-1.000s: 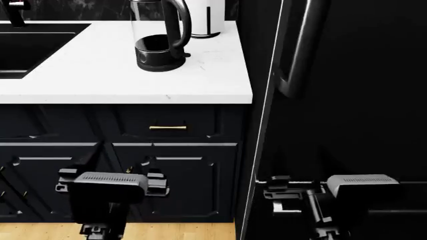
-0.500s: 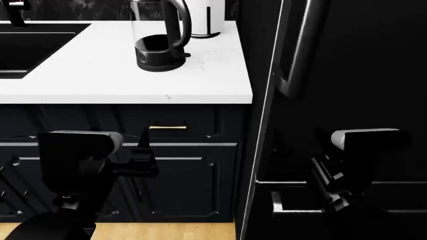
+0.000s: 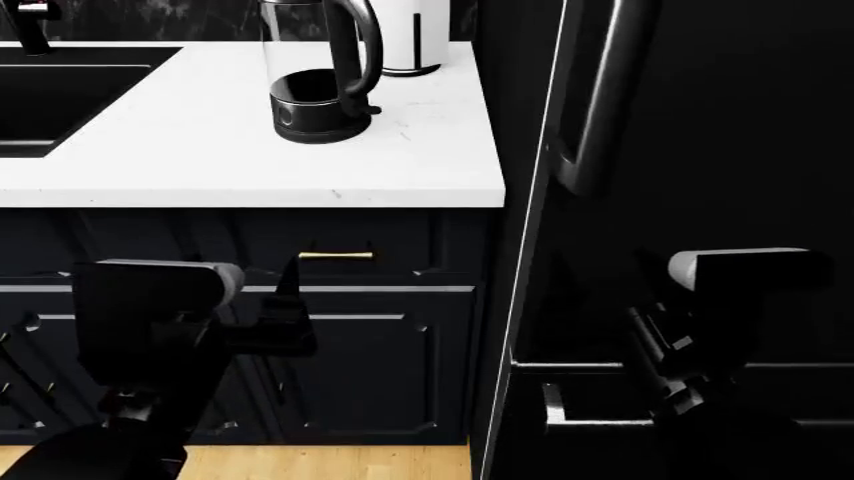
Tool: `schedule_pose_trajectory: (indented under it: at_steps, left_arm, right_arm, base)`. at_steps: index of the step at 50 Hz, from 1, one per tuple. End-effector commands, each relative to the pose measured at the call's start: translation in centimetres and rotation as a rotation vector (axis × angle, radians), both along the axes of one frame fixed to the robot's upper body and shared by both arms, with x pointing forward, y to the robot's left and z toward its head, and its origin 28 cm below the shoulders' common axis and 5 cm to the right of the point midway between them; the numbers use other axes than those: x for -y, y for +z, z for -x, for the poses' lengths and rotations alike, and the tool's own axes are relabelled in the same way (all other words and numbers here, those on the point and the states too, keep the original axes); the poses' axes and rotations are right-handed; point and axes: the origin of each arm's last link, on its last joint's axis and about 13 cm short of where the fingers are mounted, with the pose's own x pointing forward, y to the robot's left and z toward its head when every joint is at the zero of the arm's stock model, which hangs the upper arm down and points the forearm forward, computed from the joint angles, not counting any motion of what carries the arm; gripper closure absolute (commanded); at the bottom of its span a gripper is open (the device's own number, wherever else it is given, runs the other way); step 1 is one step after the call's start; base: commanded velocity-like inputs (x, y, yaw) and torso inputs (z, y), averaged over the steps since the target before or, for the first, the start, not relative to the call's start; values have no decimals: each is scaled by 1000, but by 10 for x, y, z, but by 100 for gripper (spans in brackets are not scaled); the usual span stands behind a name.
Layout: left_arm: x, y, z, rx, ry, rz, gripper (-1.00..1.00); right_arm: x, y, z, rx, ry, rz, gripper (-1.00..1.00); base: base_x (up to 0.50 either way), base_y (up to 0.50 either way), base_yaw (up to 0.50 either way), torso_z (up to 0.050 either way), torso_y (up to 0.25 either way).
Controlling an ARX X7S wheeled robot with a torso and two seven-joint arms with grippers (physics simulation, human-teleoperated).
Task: Press down the lever to turn on the electric kettle.
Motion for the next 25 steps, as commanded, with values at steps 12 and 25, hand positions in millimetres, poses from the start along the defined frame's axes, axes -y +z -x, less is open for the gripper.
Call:
schedule_pose_trajectory:
  at_steps: [12,25]
  left_arm:
    - [0,-1,0,-2,2,-5,-100]
    - [0,-1,-1,-2,17,9,-100]
  right_arm:
    - [1,0,0,12,-12,0,-100]
    - [1,1,2,15,-11,-4,-100]
  base:
    - [0,0,0,0,0]
    - [0,0,0,0,0]
